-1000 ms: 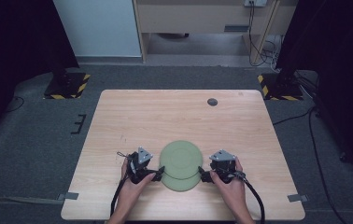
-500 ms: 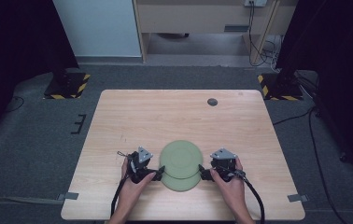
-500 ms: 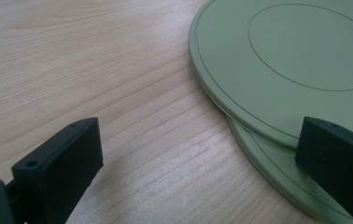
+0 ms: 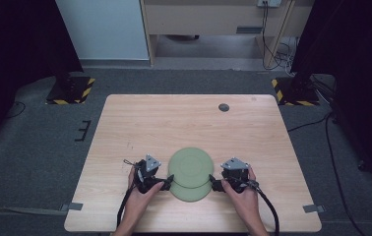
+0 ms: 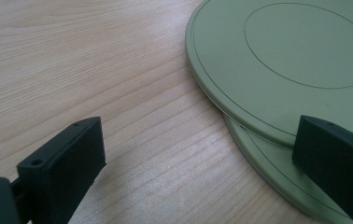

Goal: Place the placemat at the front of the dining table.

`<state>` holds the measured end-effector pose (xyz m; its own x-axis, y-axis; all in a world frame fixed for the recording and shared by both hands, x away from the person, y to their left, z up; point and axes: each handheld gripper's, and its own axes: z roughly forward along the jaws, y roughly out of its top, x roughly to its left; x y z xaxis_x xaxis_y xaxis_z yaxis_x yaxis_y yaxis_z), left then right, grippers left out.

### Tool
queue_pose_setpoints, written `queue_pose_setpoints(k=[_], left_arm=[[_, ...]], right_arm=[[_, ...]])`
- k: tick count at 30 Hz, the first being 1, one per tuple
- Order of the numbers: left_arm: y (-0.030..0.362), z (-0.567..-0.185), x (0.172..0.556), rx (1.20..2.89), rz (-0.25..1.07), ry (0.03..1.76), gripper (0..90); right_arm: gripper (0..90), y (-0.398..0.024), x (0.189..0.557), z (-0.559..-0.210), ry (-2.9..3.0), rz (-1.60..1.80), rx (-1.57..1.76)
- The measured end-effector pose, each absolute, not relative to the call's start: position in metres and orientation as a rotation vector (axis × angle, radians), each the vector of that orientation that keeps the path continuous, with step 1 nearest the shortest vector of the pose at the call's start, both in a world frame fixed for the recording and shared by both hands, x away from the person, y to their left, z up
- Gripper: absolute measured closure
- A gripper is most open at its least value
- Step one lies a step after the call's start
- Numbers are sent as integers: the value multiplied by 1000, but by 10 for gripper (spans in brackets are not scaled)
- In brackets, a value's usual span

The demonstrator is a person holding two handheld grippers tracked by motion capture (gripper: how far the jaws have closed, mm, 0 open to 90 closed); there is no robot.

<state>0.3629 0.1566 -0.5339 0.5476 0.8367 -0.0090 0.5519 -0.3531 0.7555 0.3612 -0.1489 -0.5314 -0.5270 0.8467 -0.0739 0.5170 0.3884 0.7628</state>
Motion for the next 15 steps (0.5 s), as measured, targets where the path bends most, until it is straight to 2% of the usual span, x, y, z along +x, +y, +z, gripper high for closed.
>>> queue_pose_setpoints(k=[15], left_arm=[[156, -534, 368, 2056, 493, 1120, 2]], right_arm=[[31, -147, 365, -534, 2153, 982, 1196]])
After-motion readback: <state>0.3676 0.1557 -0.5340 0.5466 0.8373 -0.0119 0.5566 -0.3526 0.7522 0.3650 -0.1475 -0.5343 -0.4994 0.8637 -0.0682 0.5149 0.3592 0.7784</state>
